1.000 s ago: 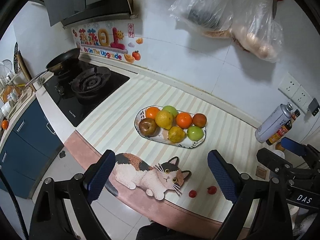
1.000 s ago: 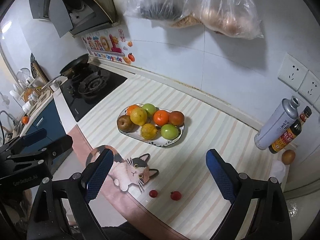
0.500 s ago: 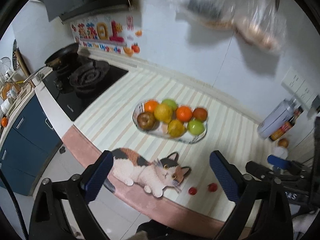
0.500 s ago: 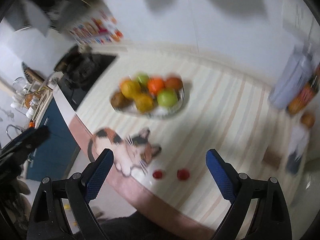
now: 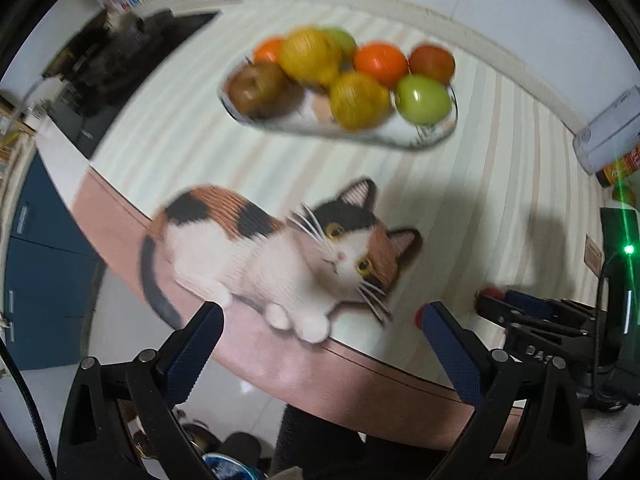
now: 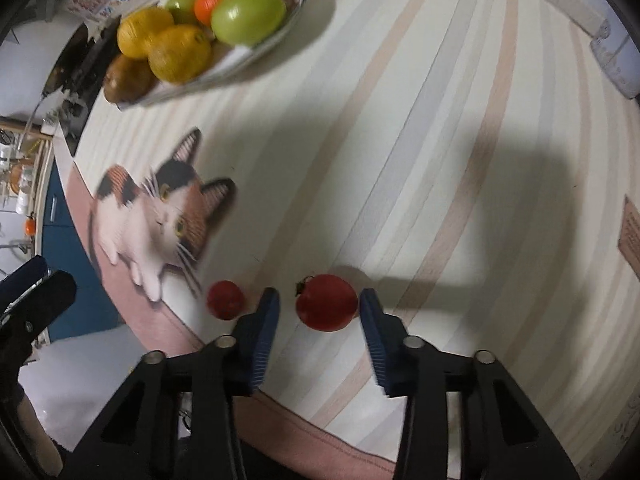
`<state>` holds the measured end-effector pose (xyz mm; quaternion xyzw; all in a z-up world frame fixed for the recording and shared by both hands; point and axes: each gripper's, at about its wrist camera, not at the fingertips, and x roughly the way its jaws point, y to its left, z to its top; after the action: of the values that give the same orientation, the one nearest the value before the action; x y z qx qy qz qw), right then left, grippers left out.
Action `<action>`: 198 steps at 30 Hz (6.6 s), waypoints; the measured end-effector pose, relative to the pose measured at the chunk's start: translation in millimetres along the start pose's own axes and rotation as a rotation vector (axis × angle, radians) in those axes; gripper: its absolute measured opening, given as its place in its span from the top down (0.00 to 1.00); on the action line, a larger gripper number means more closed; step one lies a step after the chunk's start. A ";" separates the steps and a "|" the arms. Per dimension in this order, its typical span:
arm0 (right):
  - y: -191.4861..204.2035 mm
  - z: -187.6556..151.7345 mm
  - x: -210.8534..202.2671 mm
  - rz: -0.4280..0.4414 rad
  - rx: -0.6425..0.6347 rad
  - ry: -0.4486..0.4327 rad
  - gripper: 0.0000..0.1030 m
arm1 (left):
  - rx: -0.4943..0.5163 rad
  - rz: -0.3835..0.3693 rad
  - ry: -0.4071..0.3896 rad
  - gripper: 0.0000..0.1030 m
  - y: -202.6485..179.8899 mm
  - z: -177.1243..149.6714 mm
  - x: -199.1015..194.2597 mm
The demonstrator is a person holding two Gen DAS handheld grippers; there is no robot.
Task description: Organize fruits
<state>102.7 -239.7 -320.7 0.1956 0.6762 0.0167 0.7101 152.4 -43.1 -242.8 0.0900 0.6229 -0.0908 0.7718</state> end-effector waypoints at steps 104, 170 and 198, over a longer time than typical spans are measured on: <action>65.8 18.8 -189.3 -0.100 -0.204 -0.420 0.04 | -0.219 0.058 -0.320 0.05 40.4 12.4 -119.5; 84.3 13.9 -272.2 -0.128 -0.200 -0.569 0.02 | -0.183 0.122 -0.451 0.00 19.4 1.3 -182.6; 94.1 29.2 -251.0 -0.153 -0.226 -0.522 0.02 | -0.176 0.104 -0.414 0.00 21.3 16.4 -162.0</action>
<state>132.2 -232.7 -52.8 0.0615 0.4772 -0.0127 0.8765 139.6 -22.1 -80.5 0.0341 0.4513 -0.0128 0.8916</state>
